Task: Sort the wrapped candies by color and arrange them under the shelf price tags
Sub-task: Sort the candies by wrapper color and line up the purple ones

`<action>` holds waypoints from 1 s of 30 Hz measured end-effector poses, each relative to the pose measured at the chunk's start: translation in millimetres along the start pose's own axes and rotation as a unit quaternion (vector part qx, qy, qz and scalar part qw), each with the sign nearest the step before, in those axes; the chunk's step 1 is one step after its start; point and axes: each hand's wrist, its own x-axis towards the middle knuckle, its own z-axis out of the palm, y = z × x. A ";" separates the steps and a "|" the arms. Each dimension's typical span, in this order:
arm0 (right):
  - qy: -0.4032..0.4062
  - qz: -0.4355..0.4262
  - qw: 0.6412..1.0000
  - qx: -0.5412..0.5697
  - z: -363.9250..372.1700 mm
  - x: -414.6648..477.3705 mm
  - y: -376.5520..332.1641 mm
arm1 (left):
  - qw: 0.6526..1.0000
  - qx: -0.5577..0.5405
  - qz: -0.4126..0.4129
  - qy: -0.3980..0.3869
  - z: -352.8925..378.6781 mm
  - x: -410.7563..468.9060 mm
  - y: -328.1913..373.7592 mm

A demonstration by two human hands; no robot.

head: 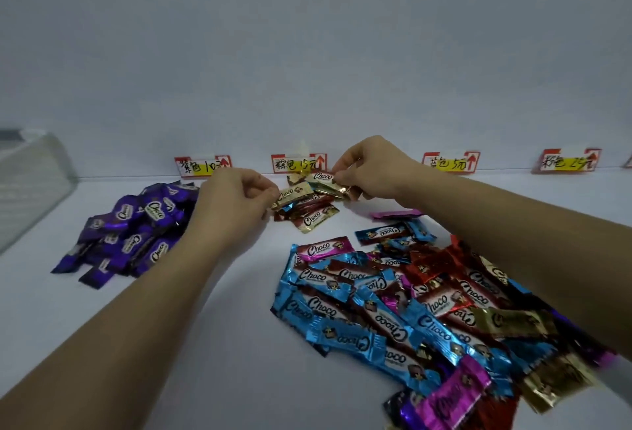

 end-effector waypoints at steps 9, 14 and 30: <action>-0.001 -0.238 0.935 -0.264 8.0 6.4 2.8 | 0.997 0.031 0.051 -0.052 8.9 -1.6 -0.2; -0.032 -0.287 0.893 -0.345 12.2 2.0 3.5 | 0.994 0.031 0.097 -0.048 8.7 -2.9 -0.6; 0.079 0.097 0.989 -0.077 -94.4 -36.5 89.1 | 0.989 0.097 0.099 0.053 30.5 -6.5 1.7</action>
